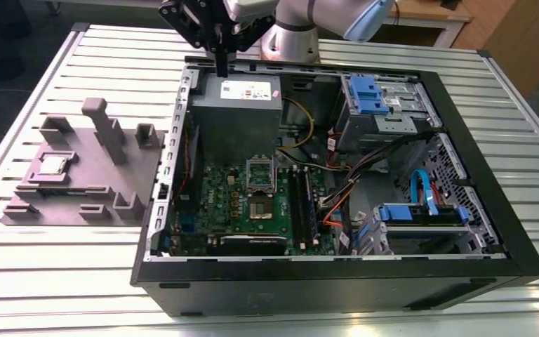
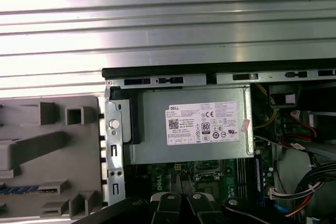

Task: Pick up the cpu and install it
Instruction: 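Reach for the cpu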

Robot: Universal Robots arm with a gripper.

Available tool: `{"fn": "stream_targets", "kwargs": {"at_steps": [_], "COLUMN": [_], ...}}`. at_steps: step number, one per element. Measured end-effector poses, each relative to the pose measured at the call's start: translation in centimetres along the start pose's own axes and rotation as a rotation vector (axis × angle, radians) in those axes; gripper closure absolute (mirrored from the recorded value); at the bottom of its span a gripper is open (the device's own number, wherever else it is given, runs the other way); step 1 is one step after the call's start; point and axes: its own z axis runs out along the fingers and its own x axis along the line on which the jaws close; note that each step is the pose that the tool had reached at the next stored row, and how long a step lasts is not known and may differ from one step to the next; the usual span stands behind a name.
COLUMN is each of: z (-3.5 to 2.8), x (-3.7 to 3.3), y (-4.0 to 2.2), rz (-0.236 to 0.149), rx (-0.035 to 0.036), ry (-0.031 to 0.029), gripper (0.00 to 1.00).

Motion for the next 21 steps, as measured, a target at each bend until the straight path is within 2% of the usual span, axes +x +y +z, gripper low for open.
{"fn": "stream_targets", "kwargs": {"at_steps": [14, 16, 21], "z": [0.05, 0.19, 0.22], "x": [0.31, 0.72, 0.83], "y": [-0.03, -0.06, -0.07], "rz": [0.0, 0.0, 0.0], "rx": [0.0002, 0.0005, 0.0004], "ry": [0.0019, 0.0067, 0.0069], "gripper": [0.9, 0.9, 0.9]}}
